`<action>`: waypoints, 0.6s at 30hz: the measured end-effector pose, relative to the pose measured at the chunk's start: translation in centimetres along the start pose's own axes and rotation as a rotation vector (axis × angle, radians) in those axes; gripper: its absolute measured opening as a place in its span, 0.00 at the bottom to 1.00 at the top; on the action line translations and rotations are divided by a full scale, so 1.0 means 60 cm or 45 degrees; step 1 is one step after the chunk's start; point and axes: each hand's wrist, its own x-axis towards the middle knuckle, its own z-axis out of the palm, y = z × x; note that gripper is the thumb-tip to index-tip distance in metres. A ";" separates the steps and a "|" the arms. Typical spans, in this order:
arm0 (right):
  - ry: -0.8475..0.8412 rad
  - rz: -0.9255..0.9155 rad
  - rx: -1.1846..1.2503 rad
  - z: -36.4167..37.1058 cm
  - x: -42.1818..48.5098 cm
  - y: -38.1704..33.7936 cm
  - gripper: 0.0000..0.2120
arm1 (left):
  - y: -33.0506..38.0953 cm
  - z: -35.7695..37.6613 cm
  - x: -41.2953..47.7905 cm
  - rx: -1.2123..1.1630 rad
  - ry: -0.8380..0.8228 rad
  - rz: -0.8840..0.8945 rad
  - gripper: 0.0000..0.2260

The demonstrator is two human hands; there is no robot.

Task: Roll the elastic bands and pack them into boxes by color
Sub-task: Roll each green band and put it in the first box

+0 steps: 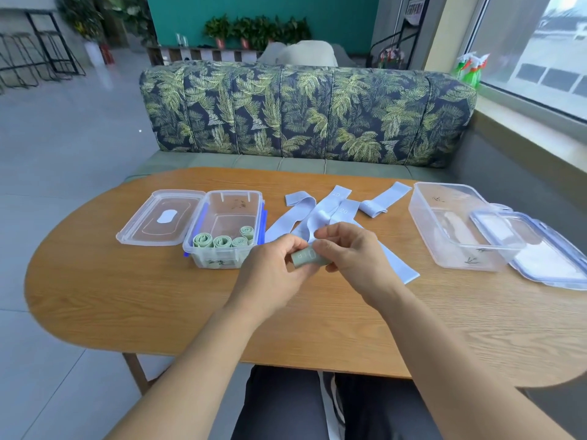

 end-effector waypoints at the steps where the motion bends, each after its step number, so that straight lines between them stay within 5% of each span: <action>1: -0.020 -0.006 0.000 -0.005 -0.001 -0.001 0.01 | 0.001 -0.001 0.001 -0.061 -0.031 -0.017 0.07; 10: -0.327 -0.114 -0.143 -0.050 -0.012 -0.012 0.08 | 0.005 -0.031 0.011 -0.636 -0.460 -0.288 0.14; 18: -0.134 -0.082 -0.168 -0.051 -0.012 -0.005 0.08 | 0.013 -0.012 0.020 -0.007 -0.328 0.049 0.15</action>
